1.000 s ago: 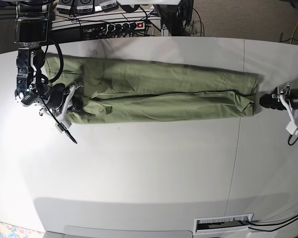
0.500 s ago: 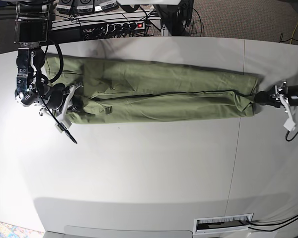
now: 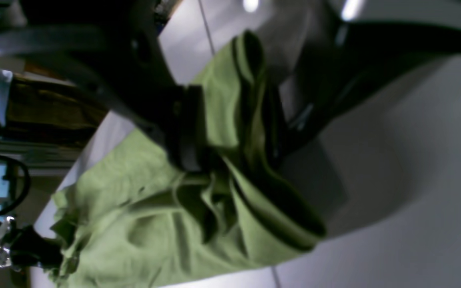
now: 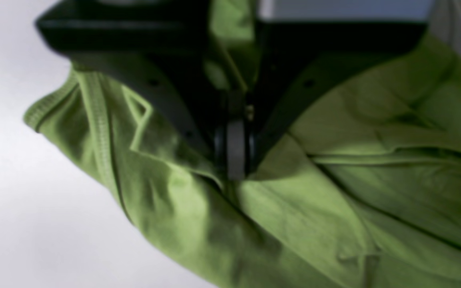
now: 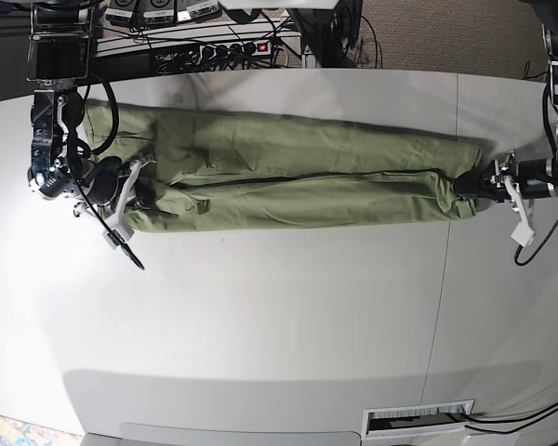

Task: Fold the T-shirt properly
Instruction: 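Lower the left gripper onto the strip's hem end and close it, then drag the hem end with the left gripper toward the right gripper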

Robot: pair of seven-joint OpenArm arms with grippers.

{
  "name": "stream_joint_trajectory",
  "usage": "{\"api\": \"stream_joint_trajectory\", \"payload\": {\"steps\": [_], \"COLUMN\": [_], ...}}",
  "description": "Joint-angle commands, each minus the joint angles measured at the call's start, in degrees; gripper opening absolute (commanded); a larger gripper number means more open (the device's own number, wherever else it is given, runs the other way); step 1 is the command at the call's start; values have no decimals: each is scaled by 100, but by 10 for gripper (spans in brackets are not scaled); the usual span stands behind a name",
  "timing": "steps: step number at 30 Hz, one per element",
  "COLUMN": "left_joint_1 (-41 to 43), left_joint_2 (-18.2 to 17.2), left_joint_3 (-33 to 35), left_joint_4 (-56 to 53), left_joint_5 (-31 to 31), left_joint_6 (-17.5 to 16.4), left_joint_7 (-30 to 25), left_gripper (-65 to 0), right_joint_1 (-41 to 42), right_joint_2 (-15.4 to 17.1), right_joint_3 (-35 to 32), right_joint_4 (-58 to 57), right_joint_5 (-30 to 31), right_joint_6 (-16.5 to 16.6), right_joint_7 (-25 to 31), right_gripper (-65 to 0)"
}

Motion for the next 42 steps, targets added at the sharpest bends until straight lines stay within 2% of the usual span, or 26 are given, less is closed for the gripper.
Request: {"api": "stream_joint_trajectory", "payload": {"steps": [1,3,6,7,10,15,27,30,36,40,42], "left_joint_1": [-76,-79,-81,-83,-109,-109,221,474,651,577,555], "left_joint_2": [-52,4,50,50,44,74,120,341,1069,1517,1725], "left_joint_3": [-37,-37,-37,-37,-37,-37,-37,-37,-37,-37,-37], "left_joint_4": [55,57,57,59,85,474,2806,3390,4006,4006,4006], "left_joint_5": [-27,-27,-27,-27,-27,-27,-27,-27,-27,-2,509], "left_joint_6": [-13,-13,-15,-17,-20,-13,-42,-130,-130,-130,-130], "left_joint_7": [48,48,122,205,461,472,691,688,579,-20,-391], "left_gripper": [-456,-513,-638,-650,-650,-650,-650,-650,-650,-650,-650], "right_joint_1": [79,79,79,79,79,79,79,79,76,79,76], "right_joint_2": [94,94,94,94,94,94,92,92,92,92,90], "right_joint_3": [44,44,44,44,44,44,44,44,44,44,44], "right_joint_4": [63,63,63,63,63,63,63,63,63,63,63], "right_joint_5": [48,48,48,48,76,155,153,153,192,352,350], "right_joint_6": [-12,-12,-12,-12,-12,-12,-12,-12,-12,-12,-12], "right_joint_7": [-22,-22,-24,-24,-24,-28,-114,-107,-125,-175,-175], "right_gripper": [-650,-650,-650,-650,-650,-650,-650,-650,-650,-650,-650]}}
